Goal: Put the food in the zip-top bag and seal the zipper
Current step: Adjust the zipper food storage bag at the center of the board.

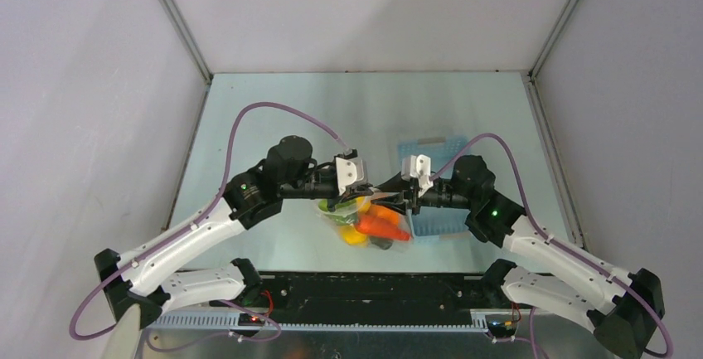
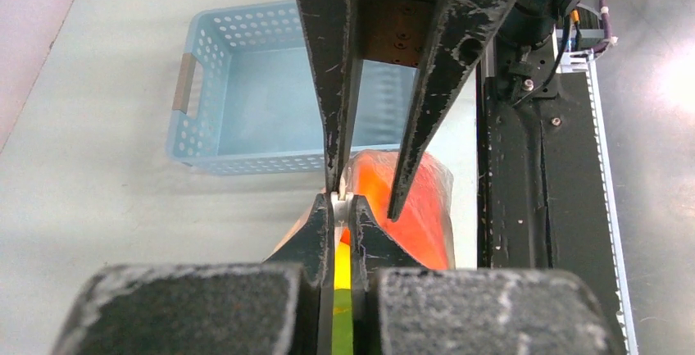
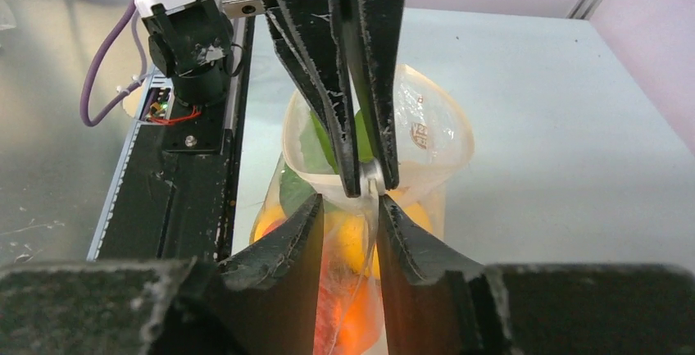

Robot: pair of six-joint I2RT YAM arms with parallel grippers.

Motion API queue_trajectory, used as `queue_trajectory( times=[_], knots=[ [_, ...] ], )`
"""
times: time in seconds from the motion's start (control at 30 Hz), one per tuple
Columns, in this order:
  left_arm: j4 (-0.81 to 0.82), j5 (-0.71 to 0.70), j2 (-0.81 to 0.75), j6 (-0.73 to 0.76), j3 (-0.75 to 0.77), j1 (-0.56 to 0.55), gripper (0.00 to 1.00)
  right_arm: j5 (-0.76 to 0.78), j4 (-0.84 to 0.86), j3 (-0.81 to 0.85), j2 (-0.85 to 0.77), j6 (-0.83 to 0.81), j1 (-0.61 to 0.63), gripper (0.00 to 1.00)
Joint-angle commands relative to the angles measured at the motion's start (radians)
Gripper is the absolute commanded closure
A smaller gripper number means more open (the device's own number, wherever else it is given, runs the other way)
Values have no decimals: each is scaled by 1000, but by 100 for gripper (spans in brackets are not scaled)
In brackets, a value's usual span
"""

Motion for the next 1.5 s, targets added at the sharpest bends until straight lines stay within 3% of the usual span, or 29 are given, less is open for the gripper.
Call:
queue_trajectory(
  times=[0.0,0.1,0.2,0.23,0.5,1.03,1.47],
  knots=[
    [-7,20,1,52,58,2,100,-2,-16,60,20,5,-3,68],
    [-35,27,13,70,77,2,100,0,-9,65,26,0,-3,72],
    [-58,26,30,82,93,2,100,-6,-35,83,34,-25,-4,98],
    [-63,24,34,88,96,1,100,-6,-44,88,35,-31,-4,100],
    [-149,-57,79,106,114,-2,100,122,-46,92,-13,-9,-2,100],
    [-296,-257,170,89,145,-54,100,194,43,59,-59,31,12,100],
    [-346,-303,166,65,132,-68,100,143,-32,70,-47,-40,11,100]
  ],
)
